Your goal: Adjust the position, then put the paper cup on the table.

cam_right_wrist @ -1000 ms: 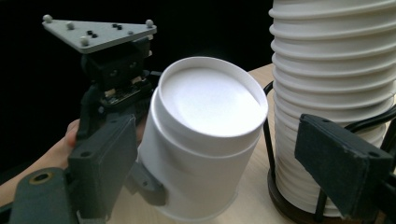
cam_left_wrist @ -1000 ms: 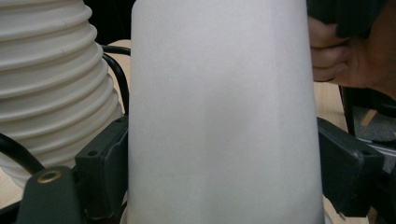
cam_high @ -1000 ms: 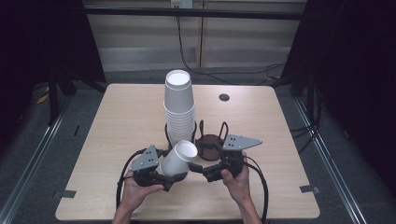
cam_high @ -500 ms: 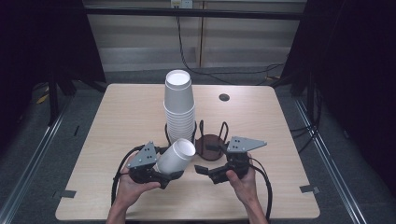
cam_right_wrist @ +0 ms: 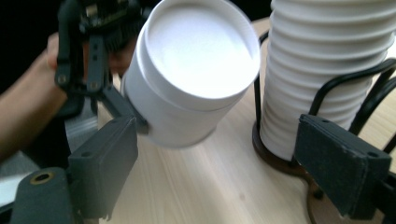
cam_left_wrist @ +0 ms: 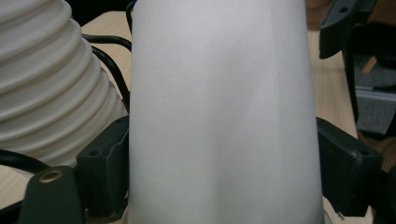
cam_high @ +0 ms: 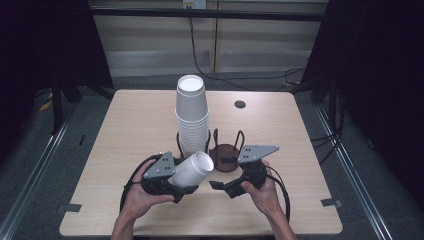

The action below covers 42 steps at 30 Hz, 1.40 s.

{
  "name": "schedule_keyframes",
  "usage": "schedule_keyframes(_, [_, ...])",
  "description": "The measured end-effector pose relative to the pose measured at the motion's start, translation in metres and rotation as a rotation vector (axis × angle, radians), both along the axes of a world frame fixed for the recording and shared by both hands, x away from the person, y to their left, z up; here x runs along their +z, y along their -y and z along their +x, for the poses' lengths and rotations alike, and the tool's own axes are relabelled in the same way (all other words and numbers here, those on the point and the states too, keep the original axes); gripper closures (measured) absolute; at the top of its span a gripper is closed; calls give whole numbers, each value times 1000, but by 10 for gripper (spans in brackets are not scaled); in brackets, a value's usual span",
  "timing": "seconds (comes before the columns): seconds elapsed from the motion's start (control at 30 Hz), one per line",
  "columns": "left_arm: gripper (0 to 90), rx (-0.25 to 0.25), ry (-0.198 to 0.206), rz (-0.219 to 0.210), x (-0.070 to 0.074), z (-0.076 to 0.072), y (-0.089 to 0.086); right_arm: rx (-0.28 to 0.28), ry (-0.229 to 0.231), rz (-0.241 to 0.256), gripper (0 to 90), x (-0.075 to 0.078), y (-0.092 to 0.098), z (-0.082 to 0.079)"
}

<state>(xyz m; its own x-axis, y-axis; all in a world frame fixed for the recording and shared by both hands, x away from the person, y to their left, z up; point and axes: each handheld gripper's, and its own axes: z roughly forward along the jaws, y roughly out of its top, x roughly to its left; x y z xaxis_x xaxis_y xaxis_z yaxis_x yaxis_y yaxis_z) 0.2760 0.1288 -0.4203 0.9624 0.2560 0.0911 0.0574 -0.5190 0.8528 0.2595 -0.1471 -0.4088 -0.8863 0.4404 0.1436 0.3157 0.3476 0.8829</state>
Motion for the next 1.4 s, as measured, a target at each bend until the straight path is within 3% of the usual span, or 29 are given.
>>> schedule_keyframes(0.13, [171,-29,-6,44,0,-1,5,30,-15,-50,130,-2,1,-4])
schedule_keyframes(0.2, [171,-42,-7,61,-3,0,7,58,-30,-47,131,-5,2,-5])
schedule_keyframes(0.33, [168,-61,-19,96,-7,-1,11,75,-44,-89,133,-13,0,-6])
schedule_keyframes(0.4, [168,-68,-14,140,-8,-2,12,70,-48,-120,133,-17,-1,-6])
schedule_keyframes(0.5, [169,-83,-14,168,-11,-3,14,84,-51,-129,134,-18,-1,-6])
schedule_keyframes(0.67, [169,-66,-7,222,-15,-2,17,111,-55,-174,132,-15,-6,-5])
schedule_keyframes(0.83, [169,-82,-6,249,-17,-2,18,137,-64,-202,131,-16,-9,-2])
schedule_keyframes(0.93, [169,-93,-4,299,-18,-3,21,153,-78,-230,132,-19,-13,2])
schedule_keyframes(1.13, [169,-119,-6,325,-18,-8,23,183,-103,-289,137,-22,-23,4])
schedule_keyframes(1.23, [170,-135,0,339,-18,-10,26,194,-127,-289,150,-22,-23,6])
schedule_keyframes(1.4, [169,-152,-2,358,-20,-12,31,208,-148,-331,153,-24,-24,8])
